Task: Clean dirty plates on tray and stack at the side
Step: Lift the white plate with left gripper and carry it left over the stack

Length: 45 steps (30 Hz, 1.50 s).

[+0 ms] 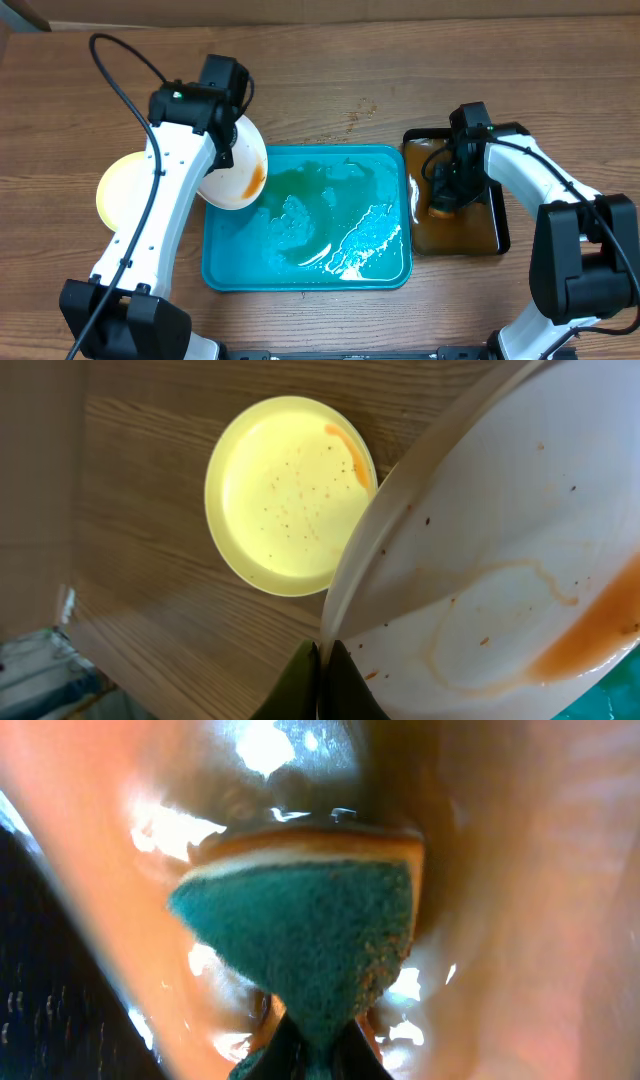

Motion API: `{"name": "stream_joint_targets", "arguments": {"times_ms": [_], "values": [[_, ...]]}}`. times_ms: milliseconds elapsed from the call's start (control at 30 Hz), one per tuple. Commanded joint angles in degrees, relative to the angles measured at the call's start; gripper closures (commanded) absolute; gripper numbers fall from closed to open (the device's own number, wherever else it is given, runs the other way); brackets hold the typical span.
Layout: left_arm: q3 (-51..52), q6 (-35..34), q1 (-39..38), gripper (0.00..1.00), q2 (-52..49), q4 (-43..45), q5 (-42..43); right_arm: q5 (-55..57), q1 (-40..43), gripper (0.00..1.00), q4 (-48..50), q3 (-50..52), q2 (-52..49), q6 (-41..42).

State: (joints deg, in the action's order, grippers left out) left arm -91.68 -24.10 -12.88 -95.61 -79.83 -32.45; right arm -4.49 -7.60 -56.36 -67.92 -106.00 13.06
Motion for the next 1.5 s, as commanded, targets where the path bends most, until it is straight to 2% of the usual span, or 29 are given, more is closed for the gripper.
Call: {"name": "stream_joint_targets", "arguments": {"times_ms": [0,133,267,367,500,667,767,867,1100,1467], "values": [[-1.3,-1.4,-2.3,0.96,1.2,-0.5,-5.9,-0.2,-0.1,0.96,-3.2,-6.3,1.2,-0.7],[-1.3,-1.2,-4.1,0.96,1.2,-1.5,-9.9,-0.3,-0.2,0.96,-6.2,-8.3,3.0,-0.7],[-1.3,-1.2,-5.2,0.96,1.2,-2.5,-10.6,-0.1,-0.2,0.96,-6.9,-5.9,2.9,-0.7],[-1.3,-1.2,-5.3,0.96,1.2,-2.7,-10.6,-0.1,-0.2,0.96,-3.4,-1.7,2.8,-0.7],[-1.3,-1.2,-5.4,0.96,1.2,-2.7,-11.8,-0.1,-0.2,0.96,5.9,6.3,2.8,-0.7],[-1.3,-1.2,-7.8,0.96,1.2,-2.7,-19.9,-0.1,-0.2,0.96,15.7,12.5,2.8,-0.7],[-1.3,-1.3,-10.8,0.96,1.2,-2.3,-28.0,-0.1,-0.2,0.96,16.6,12.5,2.8,-0.7],[-1.3,-1.2,-13.2,0.96,1.2,-1.3,-31.4,-0.1,-0.2,0.96,16.9,12.4,2.8,-0.7],[-1.3,-1.2,-16.4,0.96,1.2,-0.8,-33.8,-0.1,-0.2,0.96,16.5,12.4,2.8,-0.7],[-1.3,-1.2,-19.2,0.96,1.2,0.2,-32.5,-0.1,-0.2,0.95,16.4,12.4,2.8,-0.7]]}}
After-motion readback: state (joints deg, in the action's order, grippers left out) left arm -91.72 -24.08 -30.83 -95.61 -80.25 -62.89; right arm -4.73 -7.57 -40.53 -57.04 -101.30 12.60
